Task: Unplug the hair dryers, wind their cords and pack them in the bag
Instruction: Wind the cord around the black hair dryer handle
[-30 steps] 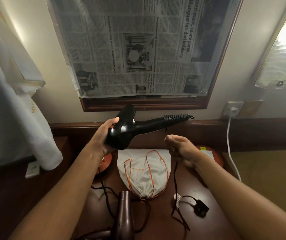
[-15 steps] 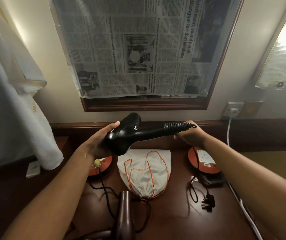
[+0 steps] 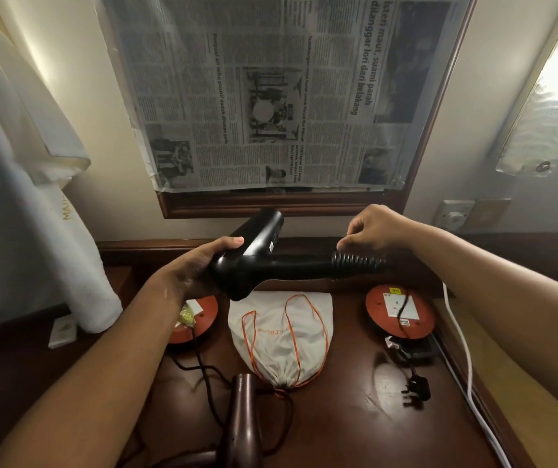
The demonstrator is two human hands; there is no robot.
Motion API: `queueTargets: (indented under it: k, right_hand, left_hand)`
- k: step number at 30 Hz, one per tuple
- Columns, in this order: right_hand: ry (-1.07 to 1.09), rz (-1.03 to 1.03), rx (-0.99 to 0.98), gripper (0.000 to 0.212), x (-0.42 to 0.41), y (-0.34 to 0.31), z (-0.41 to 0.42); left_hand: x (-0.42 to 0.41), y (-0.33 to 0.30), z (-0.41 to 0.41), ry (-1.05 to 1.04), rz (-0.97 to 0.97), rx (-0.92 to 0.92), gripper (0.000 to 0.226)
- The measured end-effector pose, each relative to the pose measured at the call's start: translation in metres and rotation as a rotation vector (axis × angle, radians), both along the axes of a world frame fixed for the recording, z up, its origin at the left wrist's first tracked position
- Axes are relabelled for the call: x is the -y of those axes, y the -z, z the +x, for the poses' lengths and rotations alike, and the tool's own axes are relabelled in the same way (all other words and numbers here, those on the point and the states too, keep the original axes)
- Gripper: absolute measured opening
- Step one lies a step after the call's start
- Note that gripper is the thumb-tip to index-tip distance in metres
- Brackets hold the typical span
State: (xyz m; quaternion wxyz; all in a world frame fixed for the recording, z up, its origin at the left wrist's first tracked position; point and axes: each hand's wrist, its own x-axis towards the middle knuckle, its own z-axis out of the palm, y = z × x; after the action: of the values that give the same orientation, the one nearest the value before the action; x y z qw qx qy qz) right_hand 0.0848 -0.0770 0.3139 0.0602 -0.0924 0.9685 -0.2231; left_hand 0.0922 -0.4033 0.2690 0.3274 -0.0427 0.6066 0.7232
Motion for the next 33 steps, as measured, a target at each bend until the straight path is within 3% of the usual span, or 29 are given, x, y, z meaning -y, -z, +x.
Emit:
queueTargets:
  k: [3, 6, 8, 11, 16, 20, 30, 33]
  right_hand:
    - [-0.002, 0.159, 0.002, 0.047, 0.001, -0.006, -0.003]
    - [-0.060, 0.355, -0.061, 0.055, 0.007, -0.011, -0.002]
    - [-0.093, 0.447, -0.107, 0.054, 0.011, -0.013, 0.001]
    - [-0.119, 0.485, -0.175, 0.047, 0.019, -0.013, 0.006]
    - [-0.132, 0.437, -0.237, 0.036, 0.027, -0.010, 0.015]
    - [-0.120, 0.402, -0.271, 0.031, 0.036, -0.002, 0.024]
    - [0.007, 0.152, -0.143, 0.017, 0.054, 0.020, 0.050]
    - [-0.003, 0.088, -0.177, 0.027, 0.057, 0.033, 0.055]
  left_hand:
    - [-0.001, -0.005, 0.000, 0.023, -0.068, -0.038, 0.100]
    - [-0.007, -0.011, 0.002, 0.034, -0.137, -0.063, 0.072]
    - [-0.011, -0.014, 0.002, 0.024, -0.180, -0.076, 0.056]
    - [-0.019, -0.015, 0.001, 0.005, -0.222, -0.103, 0.050]
    - [-0.025, -0.001, -0.004, -0.117, -0.249, -0.119, 0.058]
    - [-0.031, 0.011, -0.003, -0.287, -0.241, -0.118, 0.048]
    - [-0.032, 0.019, -0.004, -0.519, -0.041, -0.112, 0.053]
    - [-0.033, 0.015, -0.005, -0.546, 0.021, -0.070, 0.048]
